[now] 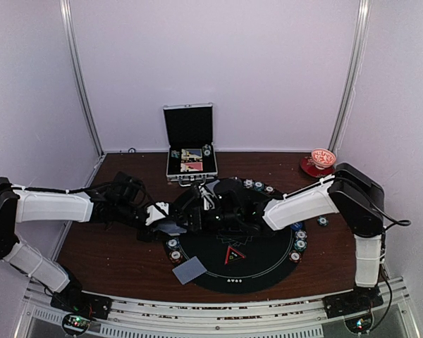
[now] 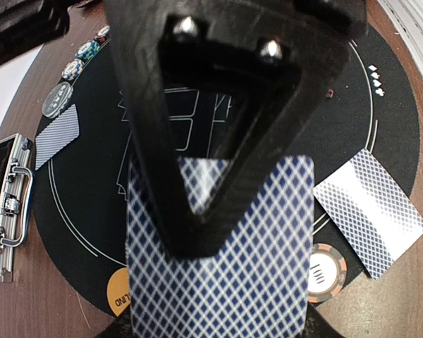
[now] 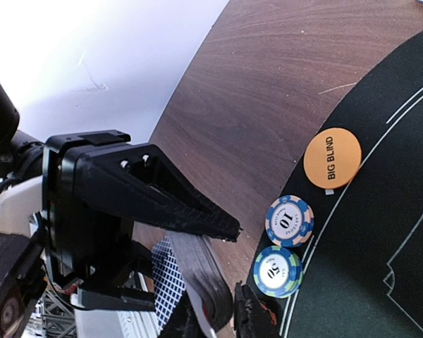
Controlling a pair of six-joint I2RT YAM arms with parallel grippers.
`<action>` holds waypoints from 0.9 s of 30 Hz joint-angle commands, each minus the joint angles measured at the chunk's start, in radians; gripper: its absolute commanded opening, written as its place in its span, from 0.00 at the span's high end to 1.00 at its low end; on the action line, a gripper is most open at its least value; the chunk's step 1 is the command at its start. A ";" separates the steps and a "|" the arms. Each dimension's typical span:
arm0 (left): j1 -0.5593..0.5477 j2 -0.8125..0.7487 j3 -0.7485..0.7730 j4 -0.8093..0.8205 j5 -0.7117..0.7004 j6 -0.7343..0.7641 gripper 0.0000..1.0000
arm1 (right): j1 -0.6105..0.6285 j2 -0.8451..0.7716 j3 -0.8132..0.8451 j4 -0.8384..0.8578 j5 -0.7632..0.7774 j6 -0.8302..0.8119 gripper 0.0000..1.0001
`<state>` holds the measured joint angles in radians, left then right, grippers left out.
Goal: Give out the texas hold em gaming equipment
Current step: Pick up the poker card from the face-down deck piles.
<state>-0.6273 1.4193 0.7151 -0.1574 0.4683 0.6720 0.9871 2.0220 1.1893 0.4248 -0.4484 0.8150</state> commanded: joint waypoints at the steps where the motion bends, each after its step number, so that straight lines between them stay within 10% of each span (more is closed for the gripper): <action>1: 0.001 -0.015 0.014 0.025 0.039 0.010 0.44 | -0.022 -0.062 -0.047 -0.058 0.076 -0.016 0.88; 27: 0.001 -0.014 0.017 0.029 0.027 0.005 0.44 | -0.058 -0.366 -0.298 -0.191 -0.056 -0.188 1.00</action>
<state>-0.6273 1.4193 0.7151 -0.1574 0.4759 0.6720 0.9119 1.6386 0.9264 0.2634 -0.4335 0.6777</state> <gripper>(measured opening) 0.557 0.007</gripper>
